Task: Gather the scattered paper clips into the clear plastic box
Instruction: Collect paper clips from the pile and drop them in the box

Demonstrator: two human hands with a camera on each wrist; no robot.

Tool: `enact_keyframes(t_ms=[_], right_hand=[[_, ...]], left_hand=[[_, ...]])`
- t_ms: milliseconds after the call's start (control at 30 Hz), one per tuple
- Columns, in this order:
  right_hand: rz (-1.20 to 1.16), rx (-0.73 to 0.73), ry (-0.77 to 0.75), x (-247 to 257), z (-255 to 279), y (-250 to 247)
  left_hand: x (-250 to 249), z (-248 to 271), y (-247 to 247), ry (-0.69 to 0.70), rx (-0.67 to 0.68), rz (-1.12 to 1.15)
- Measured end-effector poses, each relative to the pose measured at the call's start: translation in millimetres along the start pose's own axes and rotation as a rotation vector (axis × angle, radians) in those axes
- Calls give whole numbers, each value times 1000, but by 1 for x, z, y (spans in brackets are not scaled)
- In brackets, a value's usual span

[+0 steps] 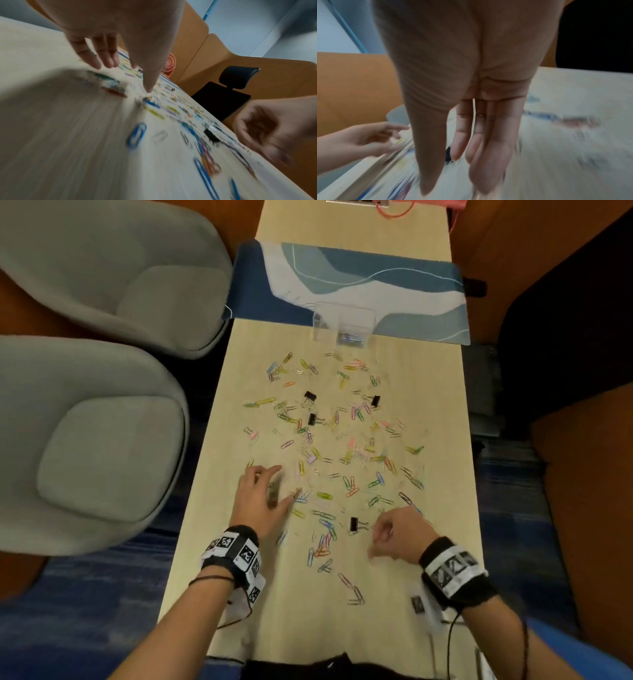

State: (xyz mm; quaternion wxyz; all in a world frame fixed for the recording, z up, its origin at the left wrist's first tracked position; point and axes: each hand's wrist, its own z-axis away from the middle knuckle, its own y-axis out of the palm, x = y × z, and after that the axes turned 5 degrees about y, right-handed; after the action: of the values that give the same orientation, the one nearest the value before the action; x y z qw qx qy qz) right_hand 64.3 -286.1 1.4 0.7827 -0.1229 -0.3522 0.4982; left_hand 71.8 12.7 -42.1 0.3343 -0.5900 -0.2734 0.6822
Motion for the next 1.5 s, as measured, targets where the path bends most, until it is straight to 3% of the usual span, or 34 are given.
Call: enact_keyframes(t_ms=[100, 167, 300, 500, 633, 733, 1000, 1367, 1500], right_hand=[[31, 169, -41, 0, 22, 49], [142, 168, -95, 1, 27, 75], [86, 18, -136, 3, 26, 102], [-87, -284, -173, 20, 14, 108], [-72, -280, -155, 34, 12, 115], [69, -279, -174, 43, 12, 121], [183, -419, -263, 54, 0, 131], [566, -245, -172, 85, -6, 105], [624, -212, -133, 93, -10, 96]], left_hand=[[5, 28, 9, -59, 28, 12], [4, 40, 14, -41, 73, 7], [0, 52, 22, 29, 117, -26], [0, 60, 29, 71, 29, -26], [1, 63, 31, 95, -59, 18], [2, 61, 30, 98, -83, 28], [-1, 56, 38, 233, -19, -110], [-6, 32, 32, 191, 50, -159], [-6, 22, 22, 117, 12, 19]])
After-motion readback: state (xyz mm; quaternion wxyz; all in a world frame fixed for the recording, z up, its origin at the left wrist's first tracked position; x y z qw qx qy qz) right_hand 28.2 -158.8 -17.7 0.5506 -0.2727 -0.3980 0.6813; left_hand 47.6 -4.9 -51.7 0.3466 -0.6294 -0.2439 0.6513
